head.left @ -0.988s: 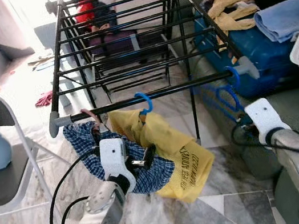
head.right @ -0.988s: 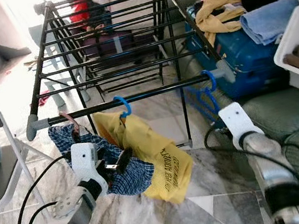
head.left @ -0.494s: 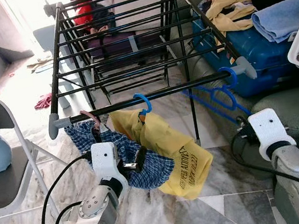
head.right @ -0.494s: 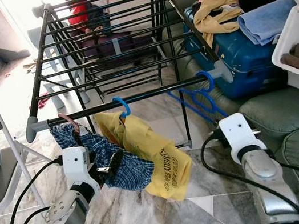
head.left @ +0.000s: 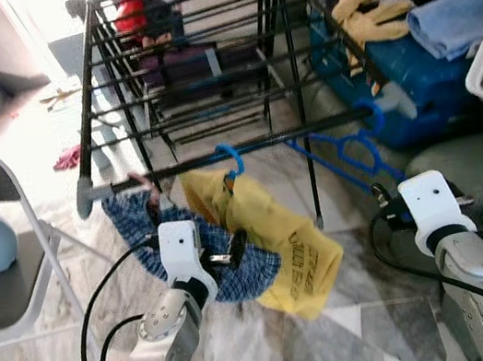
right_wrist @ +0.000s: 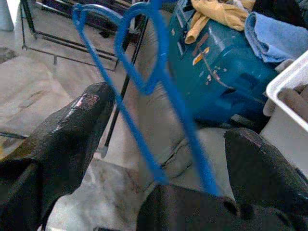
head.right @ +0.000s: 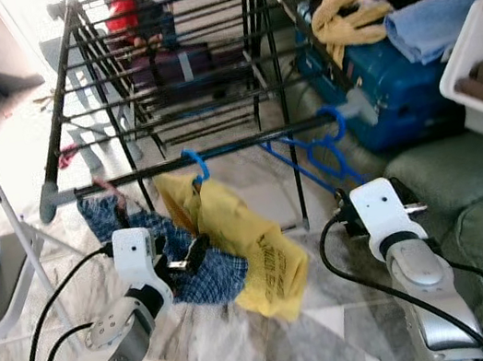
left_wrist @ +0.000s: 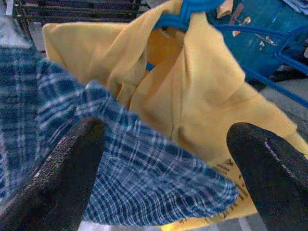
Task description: Hang hanger
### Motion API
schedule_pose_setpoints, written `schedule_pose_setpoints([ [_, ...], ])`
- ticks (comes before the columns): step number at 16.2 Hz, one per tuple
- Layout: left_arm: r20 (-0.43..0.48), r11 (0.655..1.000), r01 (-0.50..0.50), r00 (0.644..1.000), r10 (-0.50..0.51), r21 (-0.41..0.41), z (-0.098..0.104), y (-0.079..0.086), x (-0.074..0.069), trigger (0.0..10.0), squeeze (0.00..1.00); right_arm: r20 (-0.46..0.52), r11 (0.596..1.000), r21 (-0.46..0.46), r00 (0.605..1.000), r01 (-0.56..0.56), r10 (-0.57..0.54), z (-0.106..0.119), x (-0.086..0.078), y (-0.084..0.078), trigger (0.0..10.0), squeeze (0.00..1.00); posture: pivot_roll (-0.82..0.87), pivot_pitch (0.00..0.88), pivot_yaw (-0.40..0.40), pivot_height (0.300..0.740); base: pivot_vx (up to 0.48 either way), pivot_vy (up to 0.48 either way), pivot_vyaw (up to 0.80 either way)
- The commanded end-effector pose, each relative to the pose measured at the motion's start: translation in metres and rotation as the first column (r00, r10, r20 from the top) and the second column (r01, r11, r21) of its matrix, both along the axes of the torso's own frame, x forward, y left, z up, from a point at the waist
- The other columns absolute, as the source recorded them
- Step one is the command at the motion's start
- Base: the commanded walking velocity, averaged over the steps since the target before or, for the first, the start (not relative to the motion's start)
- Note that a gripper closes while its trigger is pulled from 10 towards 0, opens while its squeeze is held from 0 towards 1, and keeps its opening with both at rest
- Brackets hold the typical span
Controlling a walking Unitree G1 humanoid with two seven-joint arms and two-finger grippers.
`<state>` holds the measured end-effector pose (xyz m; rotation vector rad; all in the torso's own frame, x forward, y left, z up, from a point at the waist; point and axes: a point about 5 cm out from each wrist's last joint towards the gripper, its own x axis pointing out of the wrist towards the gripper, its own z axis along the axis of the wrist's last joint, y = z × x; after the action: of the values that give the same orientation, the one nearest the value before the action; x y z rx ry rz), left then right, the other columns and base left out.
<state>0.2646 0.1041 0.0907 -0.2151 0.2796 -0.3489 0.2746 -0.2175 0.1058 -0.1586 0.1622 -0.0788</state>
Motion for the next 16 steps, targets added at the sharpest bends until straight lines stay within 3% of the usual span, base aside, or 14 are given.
schedule_pose_setpoints([
  [1,-0.002,1.000,-0.008,1.000,0.008,0.015,-0.001,0.002,0.000,10.0,0.00,0.011,1.000,0.014,1.000,-0.011,0.011,0.004,-0.001,0.006,10.0,1.00,-0.18,0.000,0.063,0.740,-0.304,0.000,0.00],
  [10,-0.003,1.000,-0.017,1.000,0.017,0.024,-0.002,0.003,-0.001,10.0,0.00,0.008,0.999,0.018,1.000,-0.031,0.031,0.004,0.001,0.011,10.0,1.00,-0.17,0.000,0.062,0.740,-0.295,0.000,0.00],
  [13,0.007,0.999,-0.027,1.000,0.027,0.033,-0.002,0.005,0.000,10.0,0.00,0.014,0.998,0.026,0.998,-0.060,0.060,0.005,0.001,0.014,10.0,1.00,-0.17,0.000,0.062,0.740,0.000,0.000,0.00],
  [14,0.011,0.998,-0.050,0.999,0.050,0.044,-0.002,0.007,0.002,10.0,0.00,0.018,0.997,0.031,0.997,-0.076,0.076,0.005,0.001,0.016,10.0,0.86,-0.17,0.000,0.063,0.740,0.000,0.000,0.00],
  [15,0.018,0.993,-0.101,0.995,0.100,0.063,-0.002,0.013,0.004,10.0,0.00,0.027,0.994,0.035,0.995,-0.099,0.098,0.007,0.002,0.019,10.0,0.56,-0.17,0.000,0.063,0.740,0.000,0.000,0.00],
  [16,0.026,0.988,-0.137,0.990,0.135,0.075,-0.002,0.017,0.007,10.0,0.00,0.033,0.992,0.032,0.992,-0.120,0.119,0.008,0.002,0.022,10.0,0.00,-0.17,0.000,0.064,0.740,0.000,0.000,0.00],
])
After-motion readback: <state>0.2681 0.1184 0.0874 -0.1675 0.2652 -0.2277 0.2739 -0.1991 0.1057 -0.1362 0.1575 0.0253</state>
